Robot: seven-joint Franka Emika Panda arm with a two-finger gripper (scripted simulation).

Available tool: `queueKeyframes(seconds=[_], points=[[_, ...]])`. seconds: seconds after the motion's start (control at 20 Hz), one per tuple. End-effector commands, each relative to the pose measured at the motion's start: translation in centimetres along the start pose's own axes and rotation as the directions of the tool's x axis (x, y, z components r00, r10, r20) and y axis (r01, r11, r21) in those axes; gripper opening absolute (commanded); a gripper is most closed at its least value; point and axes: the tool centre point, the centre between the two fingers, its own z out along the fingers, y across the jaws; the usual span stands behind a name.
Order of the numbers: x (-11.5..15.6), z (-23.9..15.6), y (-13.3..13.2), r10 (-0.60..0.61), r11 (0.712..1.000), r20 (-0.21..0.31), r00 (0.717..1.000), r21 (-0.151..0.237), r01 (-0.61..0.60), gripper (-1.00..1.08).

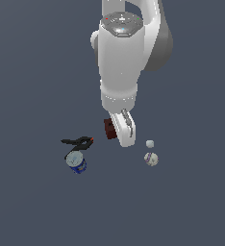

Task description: Pick up a designated object from a clutter of objects.

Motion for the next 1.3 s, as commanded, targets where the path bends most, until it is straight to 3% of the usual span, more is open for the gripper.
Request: queueKeyframes(seconds=[0.0, 0.7, 1.25], points=[[0.0, -1.8, -1.2, 0.0, 1.0, 0.0, 1.0, 0.001, 0.0, -1.0], [-0.2, -9.4, -6.6, -0.001, 1.0, 0.002, 1.0, 0.002, 0.001, -1.0], [-0.2, -12.0, -8.6, -0.002, 1.0, 0.003, 1.0, 0.002, 0.002, -1.0]])
